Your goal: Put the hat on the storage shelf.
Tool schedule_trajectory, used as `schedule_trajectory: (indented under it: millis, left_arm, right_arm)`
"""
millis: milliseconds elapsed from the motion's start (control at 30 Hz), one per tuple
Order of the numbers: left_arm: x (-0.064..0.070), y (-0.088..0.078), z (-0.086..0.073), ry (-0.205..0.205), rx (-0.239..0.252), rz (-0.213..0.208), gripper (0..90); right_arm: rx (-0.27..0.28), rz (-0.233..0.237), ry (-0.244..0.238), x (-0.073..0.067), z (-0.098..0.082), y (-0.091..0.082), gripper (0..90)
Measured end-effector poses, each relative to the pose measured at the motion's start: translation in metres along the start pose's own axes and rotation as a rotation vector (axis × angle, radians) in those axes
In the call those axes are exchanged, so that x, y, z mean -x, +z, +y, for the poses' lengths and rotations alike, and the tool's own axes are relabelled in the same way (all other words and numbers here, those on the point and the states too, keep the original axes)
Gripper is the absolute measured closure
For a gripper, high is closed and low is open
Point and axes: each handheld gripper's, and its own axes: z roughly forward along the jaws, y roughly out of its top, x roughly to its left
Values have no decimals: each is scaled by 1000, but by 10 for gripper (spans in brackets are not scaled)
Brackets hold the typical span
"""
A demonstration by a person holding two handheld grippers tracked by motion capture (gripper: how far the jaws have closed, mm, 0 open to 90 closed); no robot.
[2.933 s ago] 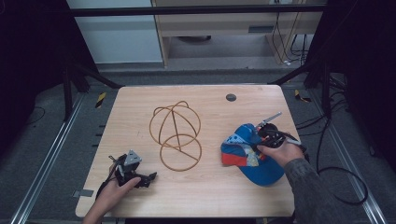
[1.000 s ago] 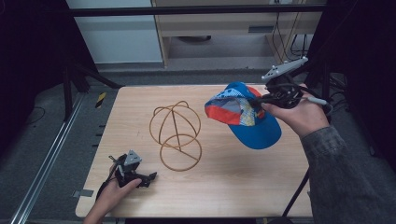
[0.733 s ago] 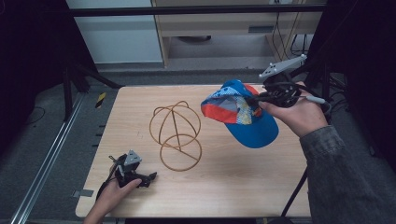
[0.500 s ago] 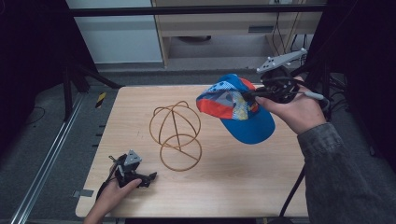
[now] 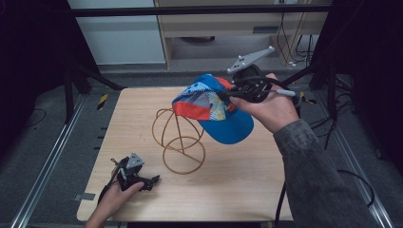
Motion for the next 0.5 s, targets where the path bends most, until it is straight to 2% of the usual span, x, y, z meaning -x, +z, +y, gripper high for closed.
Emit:
schedule_trajectory:
  millis: [500]
  left_arm:
    - [0, 0, 0, 0, 1, 2, 0]
  right_arm:
    - [9, 39, -26, -12, 32, 35, 900]
